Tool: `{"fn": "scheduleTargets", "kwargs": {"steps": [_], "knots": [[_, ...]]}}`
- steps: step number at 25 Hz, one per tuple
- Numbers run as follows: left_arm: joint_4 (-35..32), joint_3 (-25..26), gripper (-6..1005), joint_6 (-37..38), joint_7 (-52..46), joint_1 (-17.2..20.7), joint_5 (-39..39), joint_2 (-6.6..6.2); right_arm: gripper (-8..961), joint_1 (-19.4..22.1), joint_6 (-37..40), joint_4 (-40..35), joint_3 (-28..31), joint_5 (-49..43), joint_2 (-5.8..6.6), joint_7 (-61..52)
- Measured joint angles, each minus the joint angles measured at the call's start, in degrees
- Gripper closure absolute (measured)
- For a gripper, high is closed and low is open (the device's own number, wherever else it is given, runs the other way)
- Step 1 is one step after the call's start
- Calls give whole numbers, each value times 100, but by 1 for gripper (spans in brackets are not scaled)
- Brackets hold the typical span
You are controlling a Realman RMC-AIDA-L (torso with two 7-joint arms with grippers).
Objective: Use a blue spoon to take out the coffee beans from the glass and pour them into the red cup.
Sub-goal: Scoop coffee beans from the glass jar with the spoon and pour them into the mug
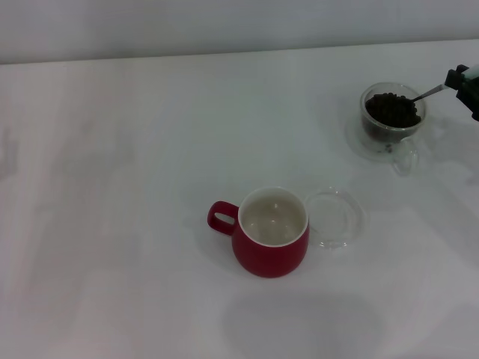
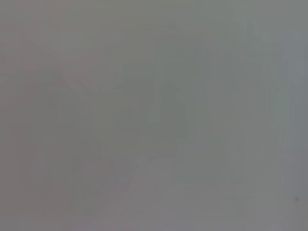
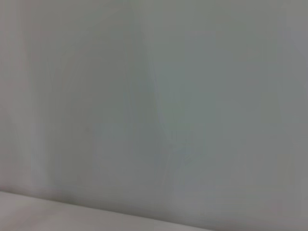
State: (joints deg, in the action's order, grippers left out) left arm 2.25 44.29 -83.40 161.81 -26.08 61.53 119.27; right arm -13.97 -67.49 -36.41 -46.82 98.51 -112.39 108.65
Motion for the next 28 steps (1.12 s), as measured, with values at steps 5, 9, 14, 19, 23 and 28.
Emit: {"fn": "scheduleTargets", "kwargs": {"steps": [5, 9, 14, 19, 23, 28], "knots": [[3, 1, 496, 0, 0, 8, 0, 0, 808, 1, 8, 0, 6, 1, -2, -254], [3, 1, 495, 0, 0, 8, 0, 0, 808, -4, 36, 26, 7, 1, -3, -472], [3, 1, 497, 0, 0, 7, -1, 0, 809, 2, 83, 65, -23, -8, -3, -813], [4, 1, 498, 0, 0, 7, -8, 0, 809, 51, 104, 72, -2, -12, -3, -1111], [3, 1, 499, 0, 0, 7, -10, 0, 809, 62, 196, 82, 4, -15, -3, -1341], [3, 1, 497, 0, 0, 24, -10, 0, 809, 81, 299, 92, 7, -16, -2, -1711]]}}
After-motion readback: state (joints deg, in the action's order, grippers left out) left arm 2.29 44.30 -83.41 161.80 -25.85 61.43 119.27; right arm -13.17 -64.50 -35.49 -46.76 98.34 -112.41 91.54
